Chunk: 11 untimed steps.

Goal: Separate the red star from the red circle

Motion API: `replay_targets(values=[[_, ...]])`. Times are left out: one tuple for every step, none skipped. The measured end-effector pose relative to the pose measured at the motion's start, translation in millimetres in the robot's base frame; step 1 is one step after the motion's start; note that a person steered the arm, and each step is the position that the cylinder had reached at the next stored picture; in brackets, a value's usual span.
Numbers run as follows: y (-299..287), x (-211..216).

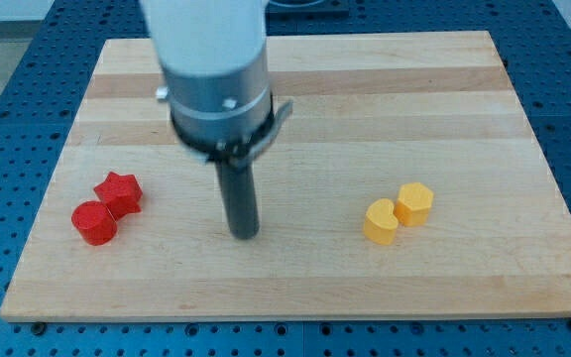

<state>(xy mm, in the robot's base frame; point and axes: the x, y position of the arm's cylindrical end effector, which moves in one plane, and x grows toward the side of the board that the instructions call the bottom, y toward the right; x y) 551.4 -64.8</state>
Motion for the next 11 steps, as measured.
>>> replay_targets(values=[[-30,66],[-59,66],[-114,48],[-145,13],[-160,-36],[-165,-85],[-150,-89],[-132,-96],[-115,-121],[-115,-92],[-101,-71]])
